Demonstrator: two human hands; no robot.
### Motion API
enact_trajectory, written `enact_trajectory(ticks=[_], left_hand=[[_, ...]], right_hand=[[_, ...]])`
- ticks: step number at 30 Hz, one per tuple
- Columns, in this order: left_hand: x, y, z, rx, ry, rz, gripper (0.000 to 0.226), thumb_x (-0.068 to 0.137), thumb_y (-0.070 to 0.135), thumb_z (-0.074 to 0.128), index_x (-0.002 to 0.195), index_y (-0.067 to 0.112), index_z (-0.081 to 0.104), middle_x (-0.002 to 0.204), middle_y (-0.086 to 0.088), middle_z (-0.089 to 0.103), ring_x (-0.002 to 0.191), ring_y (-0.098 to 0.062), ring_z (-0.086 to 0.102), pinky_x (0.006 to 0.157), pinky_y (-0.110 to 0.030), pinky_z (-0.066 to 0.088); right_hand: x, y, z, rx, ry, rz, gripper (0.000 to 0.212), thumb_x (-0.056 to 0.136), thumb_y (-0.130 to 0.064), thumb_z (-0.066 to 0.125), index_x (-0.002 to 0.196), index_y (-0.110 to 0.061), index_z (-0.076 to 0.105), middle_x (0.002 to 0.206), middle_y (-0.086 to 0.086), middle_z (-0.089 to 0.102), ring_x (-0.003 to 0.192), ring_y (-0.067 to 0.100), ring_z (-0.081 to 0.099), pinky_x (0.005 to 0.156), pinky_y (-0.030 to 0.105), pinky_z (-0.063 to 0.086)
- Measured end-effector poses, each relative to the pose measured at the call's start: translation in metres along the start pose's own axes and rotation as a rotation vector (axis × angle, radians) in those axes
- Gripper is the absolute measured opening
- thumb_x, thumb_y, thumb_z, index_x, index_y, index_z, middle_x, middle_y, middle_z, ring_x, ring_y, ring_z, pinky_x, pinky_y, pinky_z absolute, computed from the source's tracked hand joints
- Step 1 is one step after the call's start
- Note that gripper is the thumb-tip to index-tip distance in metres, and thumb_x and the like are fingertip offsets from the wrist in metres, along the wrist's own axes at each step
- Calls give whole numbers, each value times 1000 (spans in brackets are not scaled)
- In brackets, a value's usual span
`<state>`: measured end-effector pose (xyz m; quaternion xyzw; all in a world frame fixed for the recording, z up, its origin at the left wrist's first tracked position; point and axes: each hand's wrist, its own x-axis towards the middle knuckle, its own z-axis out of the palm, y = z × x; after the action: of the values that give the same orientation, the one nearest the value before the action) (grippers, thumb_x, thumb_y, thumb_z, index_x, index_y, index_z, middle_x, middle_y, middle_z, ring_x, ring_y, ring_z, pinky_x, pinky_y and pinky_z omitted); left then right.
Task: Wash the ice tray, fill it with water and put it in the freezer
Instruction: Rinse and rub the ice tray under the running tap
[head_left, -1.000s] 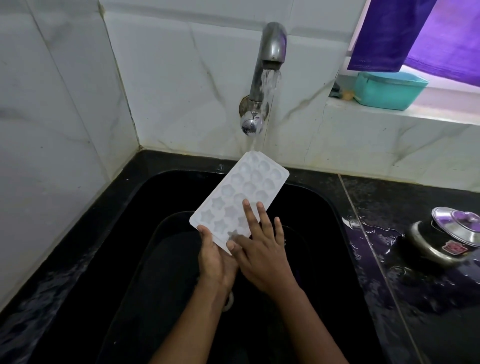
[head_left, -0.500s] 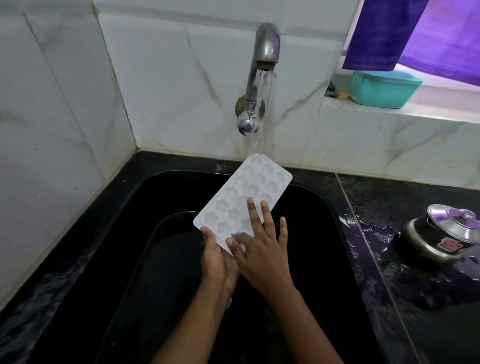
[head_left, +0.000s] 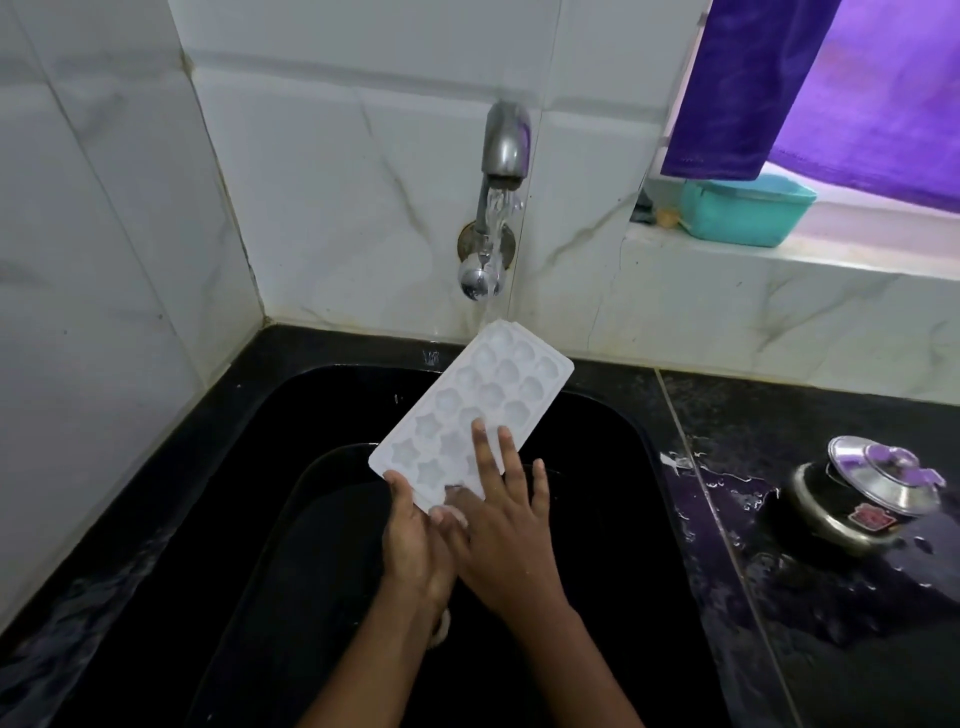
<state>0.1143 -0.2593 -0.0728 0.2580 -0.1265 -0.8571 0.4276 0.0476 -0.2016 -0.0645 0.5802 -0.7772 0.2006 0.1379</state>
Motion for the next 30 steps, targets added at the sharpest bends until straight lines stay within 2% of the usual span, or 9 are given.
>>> enact_trajectory(ticks=[8,10,13,15,17,20,25,28,30], left_hand=[[1,6,18,1,5,-26,64,98,59,24,130,13,56,122,-10,69,107,-24,69,89,-39,47],[2,10,19,-1,7,-29,65,98,60,23,130,14,55,123,-11,68,108,-26,68,94,-42,46],[-1,7,16,33,0,-37,65,98,59,24,135,13,52,129,-13,64,117,-29,63,105,-47,41],[-3,4,17,25,9,-35,64,98,57,24,135,12,52,127,-12,66,112,-27,66,98,-43,44],[-2,8,19,33,18,-29,65,98,59,23,134,12,53,124,-11,68,107,-24,69,91,-39,46],[1,14,19,59,23,-40,68,97,62,23,135,13,52,129,-12,65,114,-27,65,95,-43,46],[-6,6,21,72,41,-45,65,99,58,24,134,12,54,131,-12,63,122,-29,59,109,-45,38],[-5,13,27,127,91,-18,63,99,59,25,126,14,59,125,-10,67,115,-27,64,98,-42,47],[-4,17,28,124,101,-18,65,99,59,26,129,11,57,126,-11,67,114,-27,65,94,-41,49]], right_hand=[[6,10,-13,-80,-54,-58,43,95,-55,27,104,-34,63,156,5,22,145,22,12,109,50,13],[3,10,-18,-11,-128,-59,49,95,-57,21,115,-33,59,159,1,9,146,19,0,111,47,7],[12,21,-27,119,-251,-14,51,91,-59,17,109,-37,60,156,-9,-16,142,11,-23,112,45,-9],[13,18,-29,29,-160,-53,48,95,-57,19,99,-35,61,159,-1,3,146,18,-6,111,49,3],[9,10,-24,-33,-121,-77,51,98,-53,16,106,-32,62,157,5,19,146,22,8,107,50,12],[2,10,-19,-24,-98,-81,51,99,-51,13,115,-34,58,157,4,18,146,21,6,108,48,10],[11,13,-31,-101,-84,-82,33,92,-45,33,85,-30,62,155,7,24,145,22,10,110,53,11],[6,5,-34,-119,-149,-88,39,88,-44,34,103,-26,65,155,6,24,145,21,13,110,53,12],[1,5,-35,-5,-212,-64,47,88,-44,29,120,-27,59,158,3,10,146,18,1,112,51,4]])
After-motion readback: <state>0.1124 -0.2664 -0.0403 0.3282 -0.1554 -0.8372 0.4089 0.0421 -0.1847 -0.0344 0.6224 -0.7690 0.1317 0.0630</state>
